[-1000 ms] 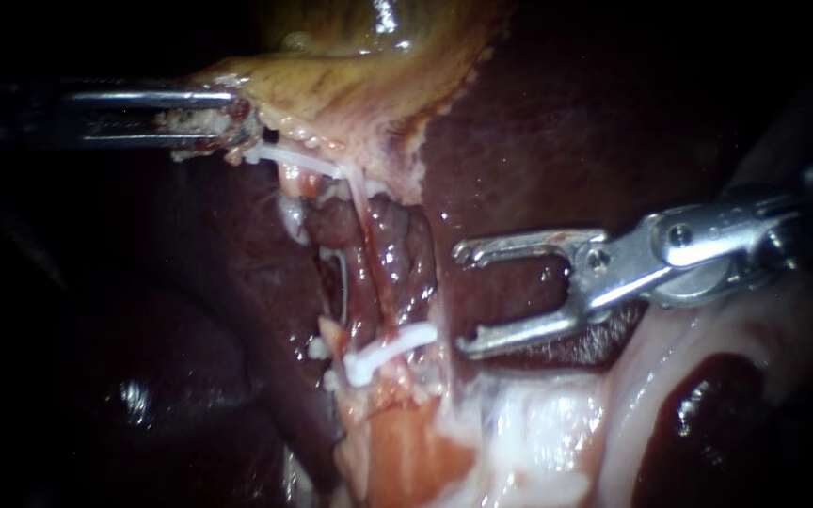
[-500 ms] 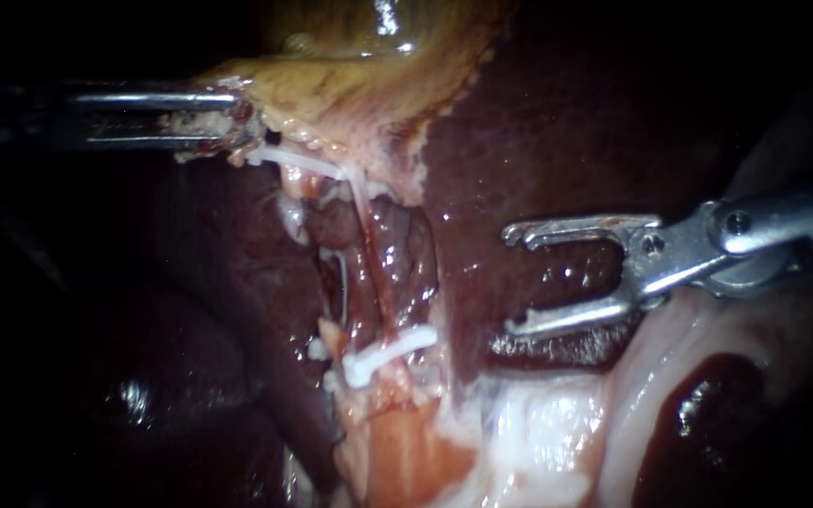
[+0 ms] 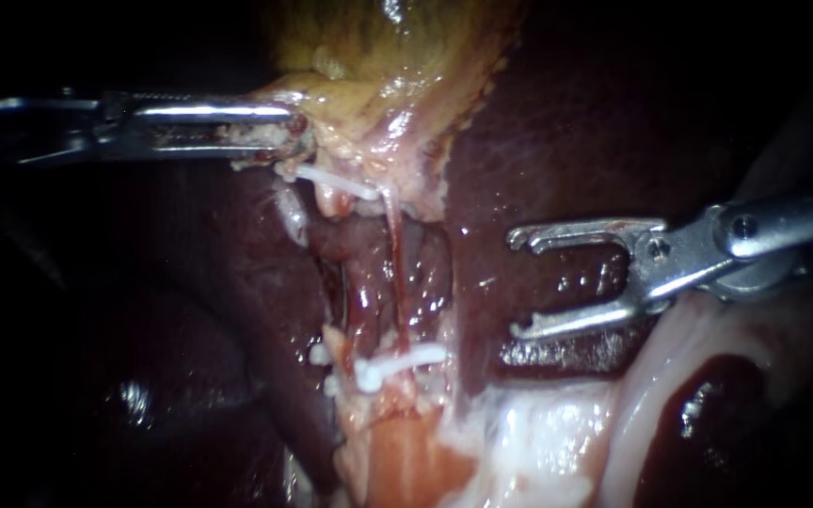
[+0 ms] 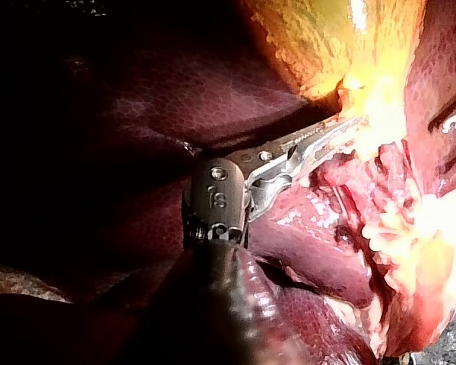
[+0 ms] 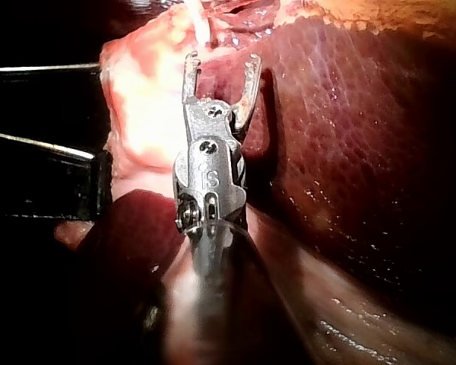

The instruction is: Going back first clip right tube

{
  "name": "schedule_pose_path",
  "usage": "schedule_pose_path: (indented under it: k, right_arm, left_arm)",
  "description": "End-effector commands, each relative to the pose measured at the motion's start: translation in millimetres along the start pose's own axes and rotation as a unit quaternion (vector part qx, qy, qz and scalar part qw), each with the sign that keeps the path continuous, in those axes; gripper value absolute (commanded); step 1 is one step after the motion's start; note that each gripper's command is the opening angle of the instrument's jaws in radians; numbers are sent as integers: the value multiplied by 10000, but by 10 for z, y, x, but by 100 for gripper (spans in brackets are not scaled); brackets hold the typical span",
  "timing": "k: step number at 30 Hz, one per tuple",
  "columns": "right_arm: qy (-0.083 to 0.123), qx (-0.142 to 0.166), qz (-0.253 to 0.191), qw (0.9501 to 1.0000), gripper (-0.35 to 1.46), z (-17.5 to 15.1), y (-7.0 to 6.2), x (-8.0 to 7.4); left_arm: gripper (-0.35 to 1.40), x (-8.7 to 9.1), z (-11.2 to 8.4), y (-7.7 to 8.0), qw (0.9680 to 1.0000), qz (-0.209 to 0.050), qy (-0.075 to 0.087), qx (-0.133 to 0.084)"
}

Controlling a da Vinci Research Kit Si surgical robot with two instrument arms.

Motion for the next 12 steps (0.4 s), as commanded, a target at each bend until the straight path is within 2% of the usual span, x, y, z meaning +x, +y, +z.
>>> schedule_pose_path:
  k: [1,12]
  right_arm:
    - [1,0,0,10000,50,0,0,0]
    - [1,-2,1,10000,50,0,-1,0]
  left_arm:
    - [-35,-2,2,0,10000,9,-2,49]
    - [-35,-4,4,1,10000,13,-5,39]
